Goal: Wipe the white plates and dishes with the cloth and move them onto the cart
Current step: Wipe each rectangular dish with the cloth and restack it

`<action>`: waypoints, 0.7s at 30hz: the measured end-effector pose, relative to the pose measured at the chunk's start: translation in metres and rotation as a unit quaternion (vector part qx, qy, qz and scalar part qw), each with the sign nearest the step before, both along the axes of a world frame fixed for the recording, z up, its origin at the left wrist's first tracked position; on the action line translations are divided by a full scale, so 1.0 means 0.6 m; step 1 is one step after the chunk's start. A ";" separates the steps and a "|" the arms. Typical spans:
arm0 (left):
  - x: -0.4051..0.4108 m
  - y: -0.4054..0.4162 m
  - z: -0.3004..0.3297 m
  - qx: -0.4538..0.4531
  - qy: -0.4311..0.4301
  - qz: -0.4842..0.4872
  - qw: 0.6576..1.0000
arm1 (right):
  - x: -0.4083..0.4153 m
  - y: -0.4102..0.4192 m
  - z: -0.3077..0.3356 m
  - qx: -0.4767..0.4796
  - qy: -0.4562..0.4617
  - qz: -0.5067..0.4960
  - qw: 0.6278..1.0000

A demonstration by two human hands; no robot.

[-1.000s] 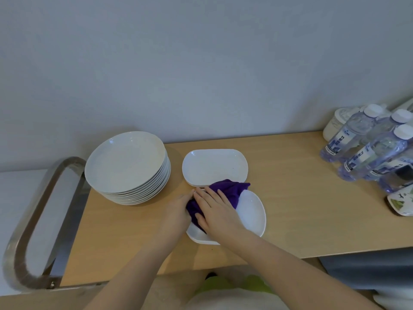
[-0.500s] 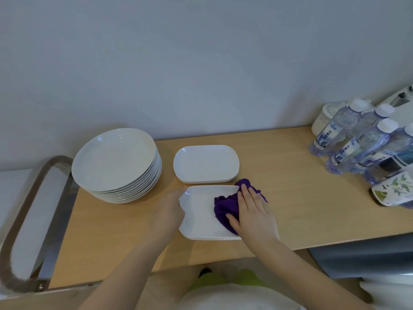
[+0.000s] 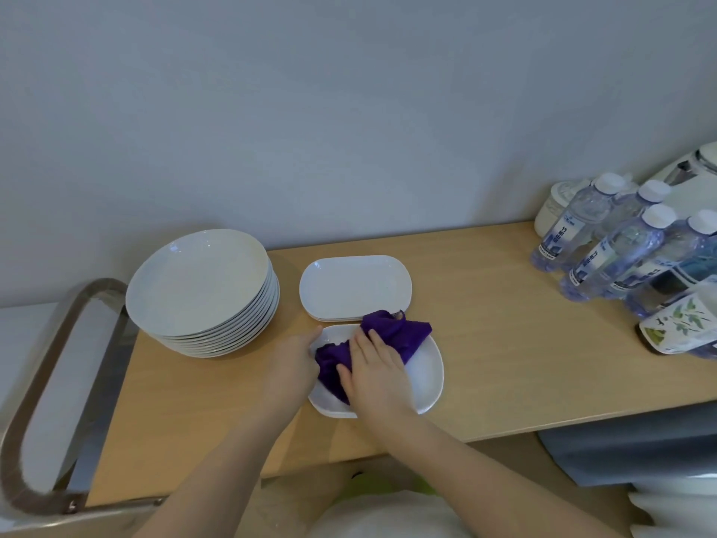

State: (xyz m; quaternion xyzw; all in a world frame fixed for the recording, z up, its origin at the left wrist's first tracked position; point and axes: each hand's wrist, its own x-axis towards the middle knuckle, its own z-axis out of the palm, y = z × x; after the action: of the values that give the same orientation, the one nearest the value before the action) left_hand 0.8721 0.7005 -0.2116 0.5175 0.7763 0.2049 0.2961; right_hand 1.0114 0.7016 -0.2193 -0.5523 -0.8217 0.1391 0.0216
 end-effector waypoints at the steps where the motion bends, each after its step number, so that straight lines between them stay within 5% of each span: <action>1: -0.001 0.002 0.000 -0.004 -0.003 0.001 1.000 | -0.007 -0.011 -0.002 0.011 0.004 0.009 1.000; 11: -0.001 0.000 0.001 -0.013 -0.036 0.008 0.999 | 0.034 -0.011 0.002 -0.004 0.030 0.119 0.992; 21: 0.002 -0.009 0.003 -0.003 -0.005 0.004 1.000 | 0.157 0.002 0.015 0.014 0.010 0.077 0.997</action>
State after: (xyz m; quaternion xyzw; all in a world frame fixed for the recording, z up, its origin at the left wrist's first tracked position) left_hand 0.8735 0.6953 -0.2100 0.5127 0.7773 0.2061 0.3006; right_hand 1.1057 0.7030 -0.2104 -0.4860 -0.8632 0.1341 0.0266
